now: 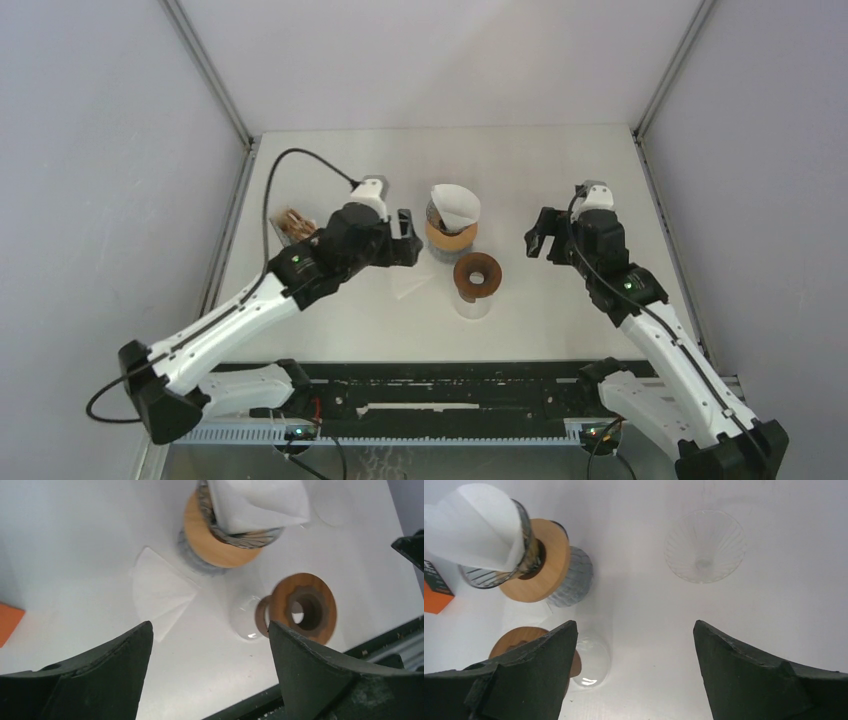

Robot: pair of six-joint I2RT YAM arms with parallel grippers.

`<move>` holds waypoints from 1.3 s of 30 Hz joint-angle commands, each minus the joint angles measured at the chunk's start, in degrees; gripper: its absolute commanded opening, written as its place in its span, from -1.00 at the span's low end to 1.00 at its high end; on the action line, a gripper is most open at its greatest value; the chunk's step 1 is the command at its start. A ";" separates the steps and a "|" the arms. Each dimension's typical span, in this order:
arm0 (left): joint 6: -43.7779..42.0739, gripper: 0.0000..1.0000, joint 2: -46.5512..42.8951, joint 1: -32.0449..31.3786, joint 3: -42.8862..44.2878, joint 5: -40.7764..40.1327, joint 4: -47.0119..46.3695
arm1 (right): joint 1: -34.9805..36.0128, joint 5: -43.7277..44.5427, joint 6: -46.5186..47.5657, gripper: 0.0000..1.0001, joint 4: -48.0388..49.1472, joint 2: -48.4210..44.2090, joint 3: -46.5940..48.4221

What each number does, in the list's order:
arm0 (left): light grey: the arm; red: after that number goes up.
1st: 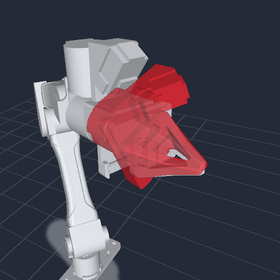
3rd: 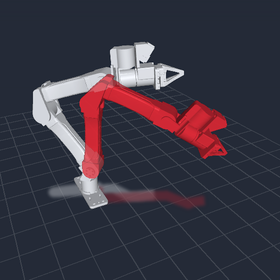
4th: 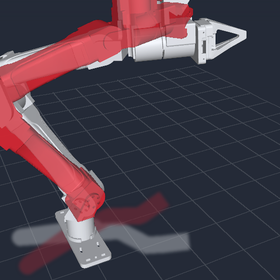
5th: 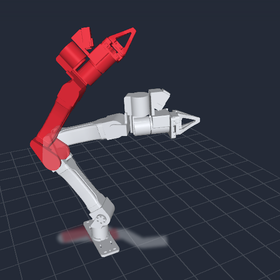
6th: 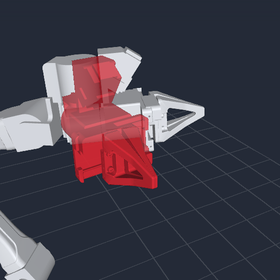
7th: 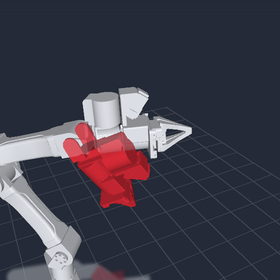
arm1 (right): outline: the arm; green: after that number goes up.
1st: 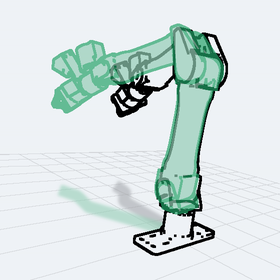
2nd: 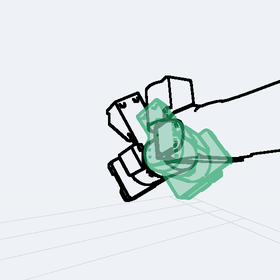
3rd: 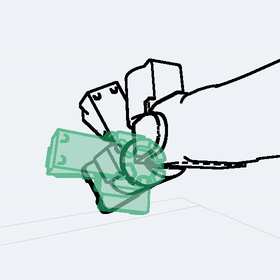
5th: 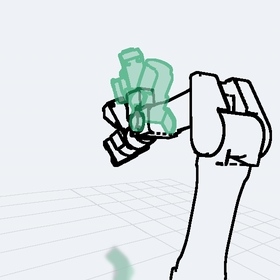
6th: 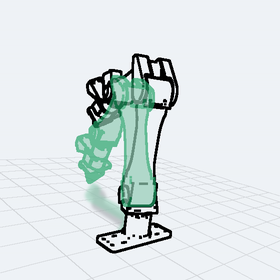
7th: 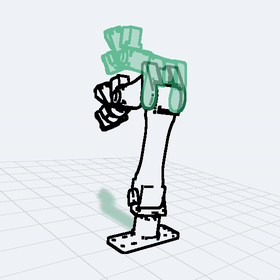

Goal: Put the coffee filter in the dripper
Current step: Place the dripper holder onto the coffee server, then pick up the coffee dripper from the center of the board.

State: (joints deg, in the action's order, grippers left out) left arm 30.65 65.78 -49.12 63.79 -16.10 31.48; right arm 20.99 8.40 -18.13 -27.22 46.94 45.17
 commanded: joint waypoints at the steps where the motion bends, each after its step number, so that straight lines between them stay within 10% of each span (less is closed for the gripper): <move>1: 3.31 0.82 -8.33 5.23 -8.72 0.39 -7.41 | -4.10 -3.85 0.10 0.92 1.70 2.79 1.91; 10: 2.90 0.86 -15.49 12.95 -17.95 4.83 -12.23 | -13.54 -6.24 -1.06 0.96 5.56 8.63 1.89; 39: 3.02 0.85 -12.67 15.62 -21.96 8.41 -17.69 | -28.84 -23.50 -2.88 -0.09 14.48 42.65 11.02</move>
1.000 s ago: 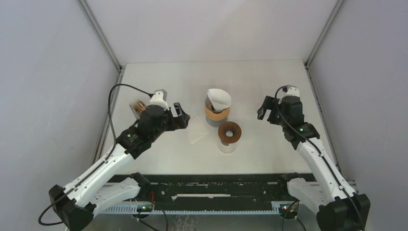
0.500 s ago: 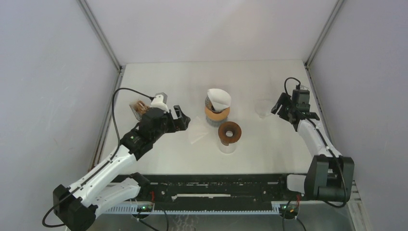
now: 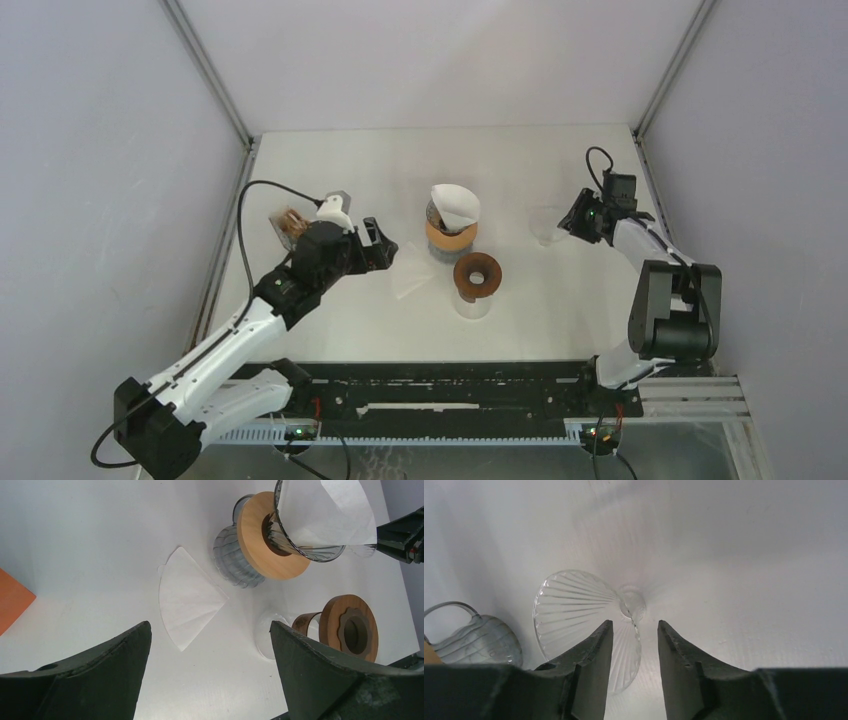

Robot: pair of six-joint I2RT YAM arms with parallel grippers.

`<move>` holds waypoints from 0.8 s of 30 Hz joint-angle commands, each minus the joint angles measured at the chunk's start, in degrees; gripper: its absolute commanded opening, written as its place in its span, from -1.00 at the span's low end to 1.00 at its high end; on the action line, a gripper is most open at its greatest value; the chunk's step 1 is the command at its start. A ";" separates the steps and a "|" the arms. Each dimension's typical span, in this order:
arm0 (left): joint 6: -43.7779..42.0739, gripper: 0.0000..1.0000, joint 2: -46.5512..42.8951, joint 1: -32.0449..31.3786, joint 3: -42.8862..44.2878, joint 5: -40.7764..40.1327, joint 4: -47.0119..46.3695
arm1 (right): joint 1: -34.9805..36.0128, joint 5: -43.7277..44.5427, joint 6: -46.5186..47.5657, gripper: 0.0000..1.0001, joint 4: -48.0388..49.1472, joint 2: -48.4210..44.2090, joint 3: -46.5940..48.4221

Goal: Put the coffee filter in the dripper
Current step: Pick up the coffee dripper from the center of the board.

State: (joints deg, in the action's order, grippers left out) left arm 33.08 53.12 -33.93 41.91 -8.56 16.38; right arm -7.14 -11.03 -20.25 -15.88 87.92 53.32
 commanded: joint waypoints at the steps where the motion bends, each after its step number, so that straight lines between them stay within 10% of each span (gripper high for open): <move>1: 0.58 0.86 0.03 0.40 0.00 0.95 -2.58 | -0.71 -4.35 -0.63 -0.13 3.18 2.06 2.99; 16: 1.99 0.85 0.39 0.37 2.08 7.54 -3.20 | -0.10 -6.39 0.92 -0.96 -1.60 -2.73 3.56; 24: 4.71 0.84 -1.40 0.36 2.34 10.83 -3.49 | 1.17 -9.88 0.56 -1.00 -7.16 -11.92 3.57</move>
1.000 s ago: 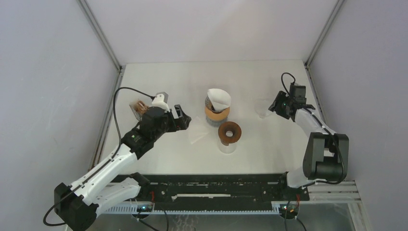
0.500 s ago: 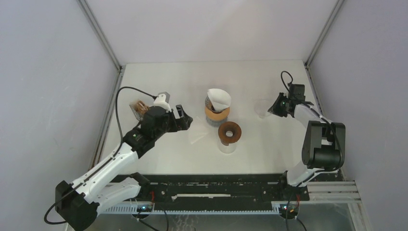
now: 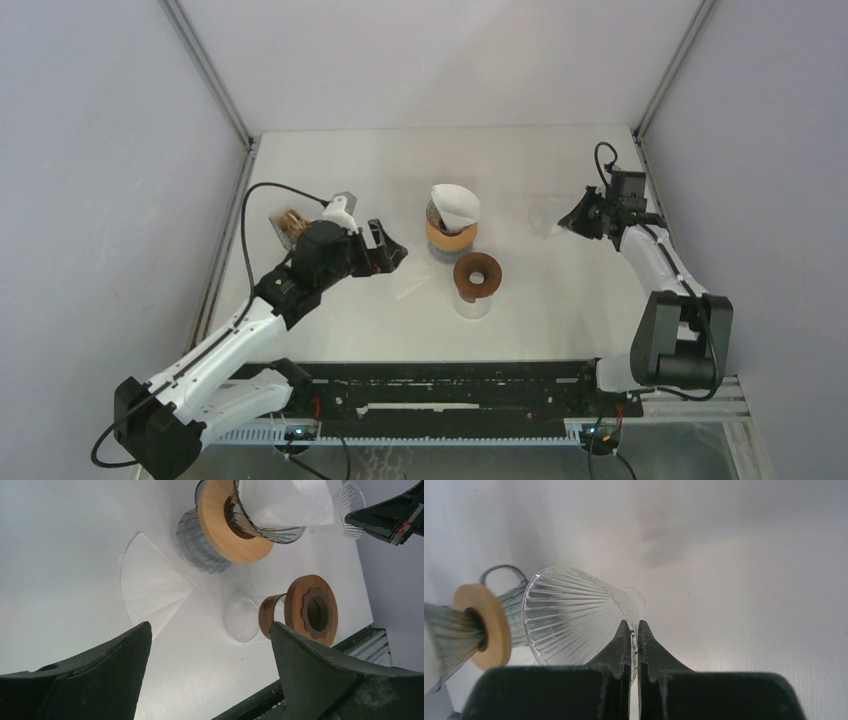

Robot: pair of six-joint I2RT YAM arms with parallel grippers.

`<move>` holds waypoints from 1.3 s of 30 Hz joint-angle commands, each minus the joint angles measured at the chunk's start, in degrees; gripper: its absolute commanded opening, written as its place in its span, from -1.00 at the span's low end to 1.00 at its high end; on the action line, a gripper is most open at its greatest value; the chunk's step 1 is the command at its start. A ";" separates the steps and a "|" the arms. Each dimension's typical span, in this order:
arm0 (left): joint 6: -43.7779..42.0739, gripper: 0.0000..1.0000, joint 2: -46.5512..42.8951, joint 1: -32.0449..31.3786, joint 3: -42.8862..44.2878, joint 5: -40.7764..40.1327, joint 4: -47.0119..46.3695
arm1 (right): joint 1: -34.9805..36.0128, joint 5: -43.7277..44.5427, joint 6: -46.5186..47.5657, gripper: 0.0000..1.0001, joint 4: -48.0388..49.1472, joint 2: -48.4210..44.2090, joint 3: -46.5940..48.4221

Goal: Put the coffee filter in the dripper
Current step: Pick up the coffee dripper from the center of the board, then place the coffee dripper in the dripper holder.

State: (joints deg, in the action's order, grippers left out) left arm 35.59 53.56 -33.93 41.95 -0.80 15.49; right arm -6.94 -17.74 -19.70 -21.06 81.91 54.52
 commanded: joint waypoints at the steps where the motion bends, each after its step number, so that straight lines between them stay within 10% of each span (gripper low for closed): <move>1: 2.57 0.84 -1.93 0.36 2.38 3.67 -2.71 | 1.22 -3.76 0.02 -1.00 -2.88 -7.44 2.53; 16: 6.59 0.77 -0.90 -5.61 7.52 5.23 -3.64 | 10.92 -5.93 1.74 -1.00 -21.01 -20.60 11.61; 39: 9.65 0.45 6.36 -9.09 12.41 9.73 -9.49 | 31.00 -4.95 2.39 -1.00 -26.62 -14.55 15.88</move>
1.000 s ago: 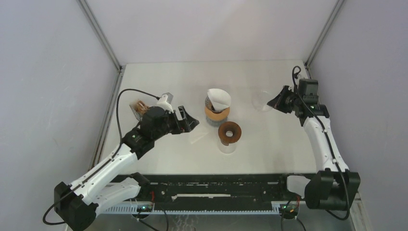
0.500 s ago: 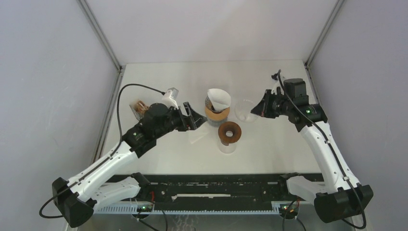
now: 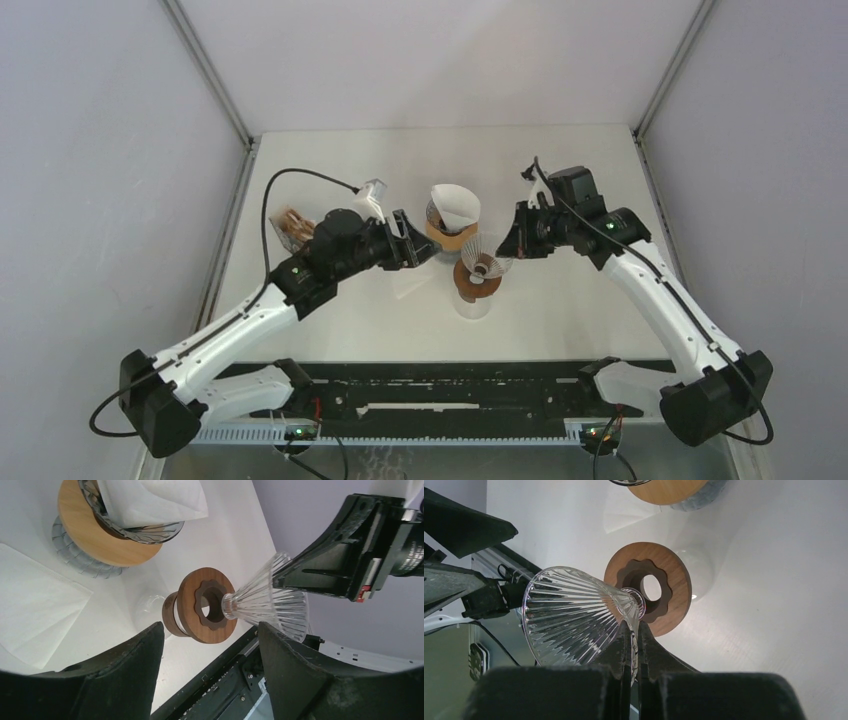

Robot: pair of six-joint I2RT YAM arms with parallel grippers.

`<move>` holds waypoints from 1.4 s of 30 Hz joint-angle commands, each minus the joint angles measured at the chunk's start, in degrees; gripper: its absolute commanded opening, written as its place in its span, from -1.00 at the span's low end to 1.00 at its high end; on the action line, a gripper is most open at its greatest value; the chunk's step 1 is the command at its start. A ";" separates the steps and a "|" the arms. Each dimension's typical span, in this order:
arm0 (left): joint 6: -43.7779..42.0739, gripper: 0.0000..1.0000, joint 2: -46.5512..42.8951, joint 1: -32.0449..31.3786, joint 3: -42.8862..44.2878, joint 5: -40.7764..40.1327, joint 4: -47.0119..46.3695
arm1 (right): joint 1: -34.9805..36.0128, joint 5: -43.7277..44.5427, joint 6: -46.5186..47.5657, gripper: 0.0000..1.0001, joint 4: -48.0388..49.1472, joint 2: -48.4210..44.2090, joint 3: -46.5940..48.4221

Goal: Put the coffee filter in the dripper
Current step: Place the coffee dripper in the dripper holder.

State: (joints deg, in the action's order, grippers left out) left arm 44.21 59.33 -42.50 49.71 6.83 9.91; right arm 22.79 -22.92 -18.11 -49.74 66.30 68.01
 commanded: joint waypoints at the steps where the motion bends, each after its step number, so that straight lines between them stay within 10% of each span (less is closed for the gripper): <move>1: 1.20 0.43 0.94 -0.56 4.80 2.26 -4.20 | 1.41 0.25 0.90 -1.00 2.24 1.55 2.39; 28: 0.84 0.15 11.90 -3.53 9.43 7.13 -3.43 | 5.92 5.68 2.49 -1.00 3.55 6.96 0.60; 42: -0.92 -0.60 15.62 -5.11 10.84 6.83 0.43 | 6.56 6.98 3.39 -1.00 4.41 6.73 -3.70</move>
State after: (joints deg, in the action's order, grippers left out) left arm 44.51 74.61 -46.50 56.49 12.95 9.67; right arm 28.62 -17.23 -16.27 -46.61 73.23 66.43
